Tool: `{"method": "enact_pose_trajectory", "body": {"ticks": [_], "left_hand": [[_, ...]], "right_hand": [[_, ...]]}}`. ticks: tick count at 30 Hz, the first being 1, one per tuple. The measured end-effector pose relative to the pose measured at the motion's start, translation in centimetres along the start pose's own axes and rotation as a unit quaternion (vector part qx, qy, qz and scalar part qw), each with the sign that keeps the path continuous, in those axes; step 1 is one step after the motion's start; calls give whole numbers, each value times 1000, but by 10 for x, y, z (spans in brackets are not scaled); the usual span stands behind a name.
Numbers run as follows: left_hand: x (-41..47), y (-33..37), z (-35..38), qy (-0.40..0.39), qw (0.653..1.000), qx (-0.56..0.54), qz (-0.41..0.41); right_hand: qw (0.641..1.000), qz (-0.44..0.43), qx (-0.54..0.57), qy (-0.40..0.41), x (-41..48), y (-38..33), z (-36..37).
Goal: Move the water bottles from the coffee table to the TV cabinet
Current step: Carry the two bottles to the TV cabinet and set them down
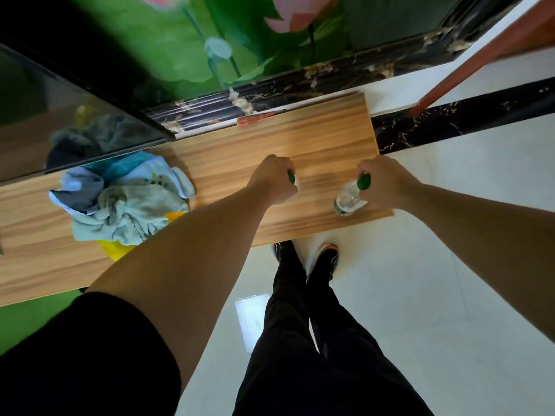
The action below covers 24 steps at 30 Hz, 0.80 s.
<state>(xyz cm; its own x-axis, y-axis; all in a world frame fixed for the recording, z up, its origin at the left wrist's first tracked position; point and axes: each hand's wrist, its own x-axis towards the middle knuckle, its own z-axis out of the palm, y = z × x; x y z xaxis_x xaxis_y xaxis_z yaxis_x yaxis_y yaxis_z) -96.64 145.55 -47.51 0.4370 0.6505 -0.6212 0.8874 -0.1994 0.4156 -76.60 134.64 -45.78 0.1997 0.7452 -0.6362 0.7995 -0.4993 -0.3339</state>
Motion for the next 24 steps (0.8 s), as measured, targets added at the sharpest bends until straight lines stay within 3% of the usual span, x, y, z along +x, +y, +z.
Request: {"method": "enact_pose_trajectory", "body": {"ticks": [4, 10, 24], "left_hand": [[24, 4, -5, 16, 1000, -11, -6], [45, -4, 9, 32, 995, -62, -65], [62, -4, 8, 60, 989, -127, -56]], "right_hand": [[1000, -14, 5, 7, 31, -8, -6], [996, 25, -2, 86, 65, -19, 5], [995, 62, 33, 64, 82, -22, 8]]}}
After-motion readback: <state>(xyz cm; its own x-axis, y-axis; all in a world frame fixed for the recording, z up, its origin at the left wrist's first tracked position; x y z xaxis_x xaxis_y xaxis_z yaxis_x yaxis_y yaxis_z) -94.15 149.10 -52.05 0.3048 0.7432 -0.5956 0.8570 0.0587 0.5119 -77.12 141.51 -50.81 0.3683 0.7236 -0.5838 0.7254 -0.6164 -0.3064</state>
